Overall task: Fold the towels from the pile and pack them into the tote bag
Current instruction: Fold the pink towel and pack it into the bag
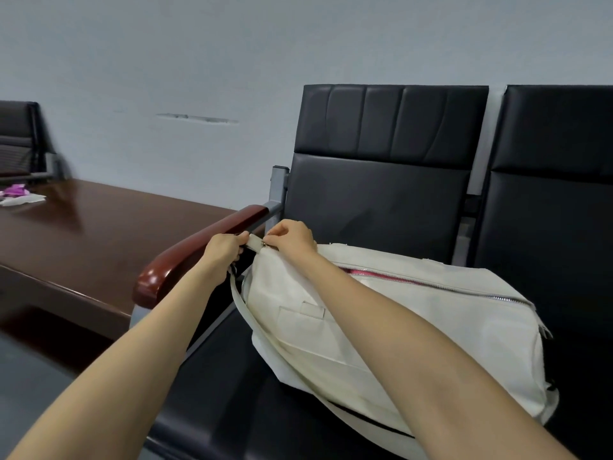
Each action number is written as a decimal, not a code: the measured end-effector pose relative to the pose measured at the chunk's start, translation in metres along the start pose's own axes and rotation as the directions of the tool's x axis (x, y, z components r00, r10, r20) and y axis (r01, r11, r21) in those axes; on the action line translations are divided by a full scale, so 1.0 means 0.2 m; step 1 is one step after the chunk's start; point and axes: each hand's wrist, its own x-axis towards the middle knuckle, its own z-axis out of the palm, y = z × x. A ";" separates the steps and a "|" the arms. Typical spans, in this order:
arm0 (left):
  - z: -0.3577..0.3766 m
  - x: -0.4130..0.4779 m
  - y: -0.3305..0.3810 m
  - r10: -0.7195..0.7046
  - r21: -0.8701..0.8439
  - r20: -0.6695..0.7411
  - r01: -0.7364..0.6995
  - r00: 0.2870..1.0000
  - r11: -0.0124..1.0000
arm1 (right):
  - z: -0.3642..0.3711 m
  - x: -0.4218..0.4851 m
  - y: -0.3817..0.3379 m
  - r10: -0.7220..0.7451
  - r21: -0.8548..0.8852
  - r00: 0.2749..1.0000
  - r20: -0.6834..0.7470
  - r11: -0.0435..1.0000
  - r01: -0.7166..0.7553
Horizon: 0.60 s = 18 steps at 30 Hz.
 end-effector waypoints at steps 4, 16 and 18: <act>0.01 -0.01 0.01 -0.030 -0.022 -0.024 0.029 0.999 0.999 | -0.06 0.00 0.04 -0.089 0.189 0.996 -0.010 0.978 0.089; 0.09 -0.03 0.09 0.025 0.046 -0.108 -0.020 0.994 0.999 | -0.57 -0.13 0.18 -0.324 0.094 0.931 0.169 0.945 0.312; 0.11 -0.03 0.09 0.069 0.186 -0.108 -0.048 0.992 0.981 | -0.69 -0.20 0.23 -0.307 0.121 0.939 0.155 0.949 0.290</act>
